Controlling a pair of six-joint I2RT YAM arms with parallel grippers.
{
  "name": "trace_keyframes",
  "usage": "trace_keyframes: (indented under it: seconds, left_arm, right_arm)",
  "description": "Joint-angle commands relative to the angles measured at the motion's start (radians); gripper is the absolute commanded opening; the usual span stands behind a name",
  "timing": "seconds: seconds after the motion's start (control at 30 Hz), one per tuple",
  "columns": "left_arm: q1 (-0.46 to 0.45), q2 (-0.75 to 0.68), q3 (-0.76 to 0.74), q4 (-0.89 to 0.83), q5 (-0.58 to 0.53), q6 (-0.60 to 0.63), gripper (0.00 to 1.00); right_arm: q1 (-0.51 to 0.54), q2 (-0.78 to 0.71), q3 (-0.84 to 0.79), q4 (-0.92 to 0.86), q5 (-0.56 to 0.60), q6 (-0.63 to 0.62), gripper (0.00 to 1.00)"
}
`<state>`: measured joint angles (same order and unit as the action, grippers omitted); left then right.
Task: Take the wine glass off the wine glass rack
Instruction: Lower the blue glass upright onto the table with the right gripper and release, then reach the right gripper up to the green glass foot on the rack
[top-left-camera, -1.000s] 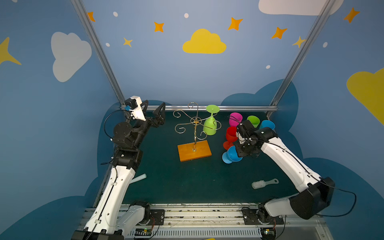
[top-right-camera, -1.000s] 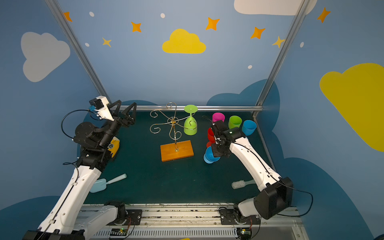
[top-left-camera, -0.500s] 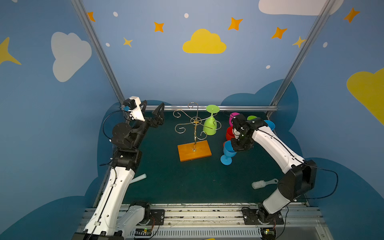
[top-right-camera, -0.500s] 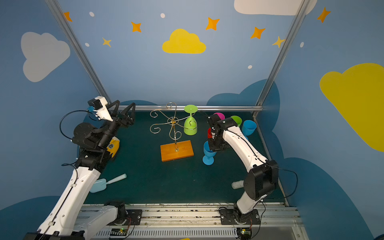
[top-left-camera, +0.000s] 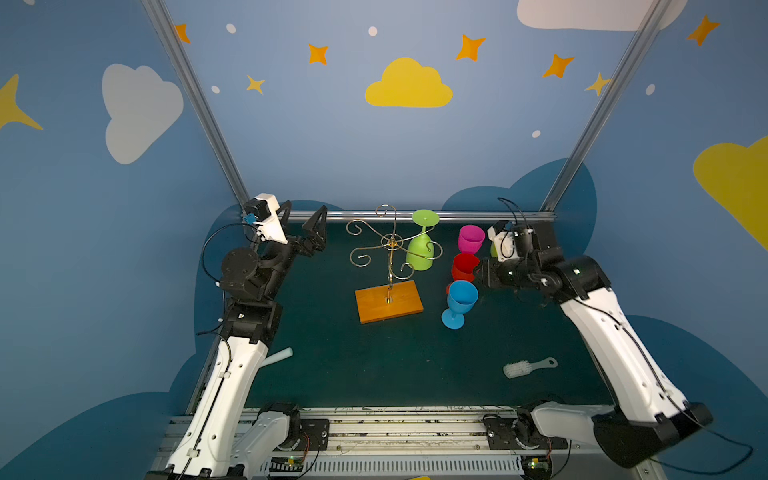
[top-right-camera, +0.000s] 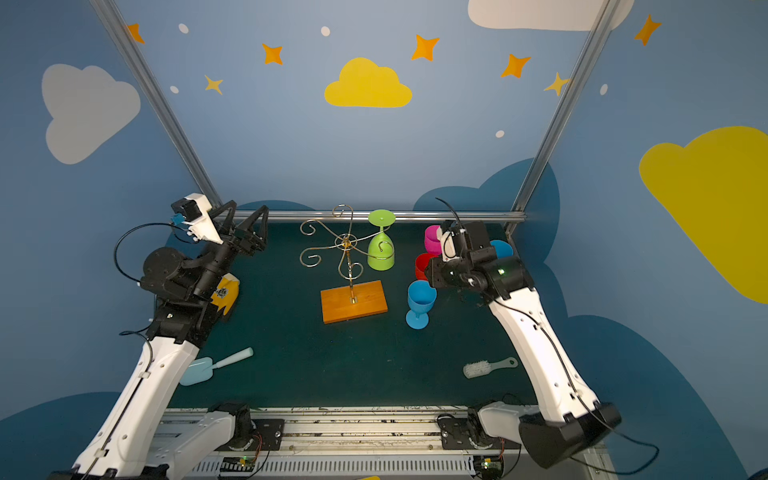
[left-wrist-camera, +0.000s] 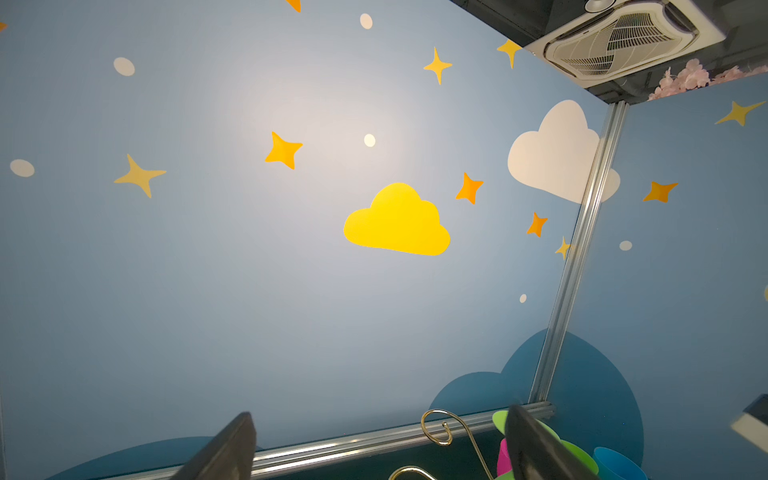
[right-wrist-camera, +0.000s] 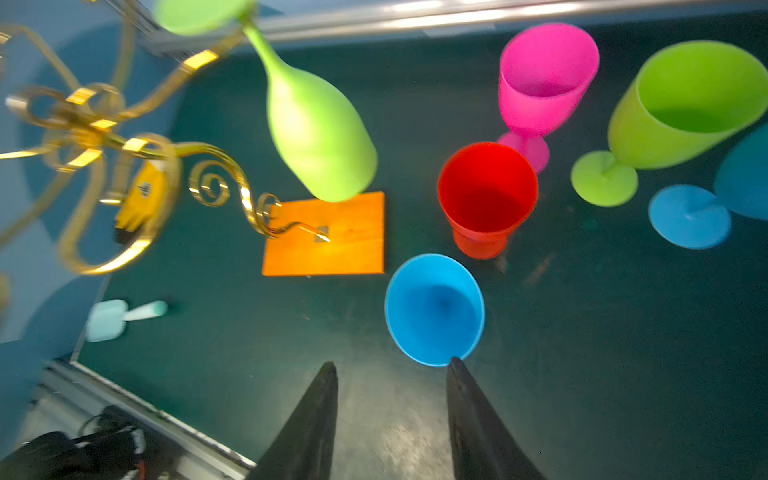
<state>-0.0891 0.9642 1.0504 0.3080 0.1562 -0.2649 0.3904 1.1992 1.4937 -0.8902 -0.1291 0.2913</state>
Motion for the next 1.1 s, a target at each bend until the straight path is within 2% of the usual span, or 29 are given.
trace_keyframes:
  seconds: [0.0,0.13,0.47,1.07]
  left_arm:
    - [0.006,-0.032,-0.019,-0.003,-0.025,0.003,0.92]
    - [0.008,-0.057,-0.03,-0.003,-0.029,-0.009,0.92]
    - [0.008,-0.114,-0.041,-0.051,-0.026,0.005,0.93]
    - [0.011,-0.134,-0.031,-0.082,-0.029,0.027,0.94]
  right_arm:
    - [-0.031,0.031,-0.004,0.259,-0.138,0.068,0.45]
    - [-0.041,0.11,0.031,0.359,-0.263,0.133,0.47]
    - [-0.074,0.285,0.117,0.495,-0.368,0.208,0.52]
    - [-0.083,0.499,0.251,0.571,-0.47,0.274,0.56]
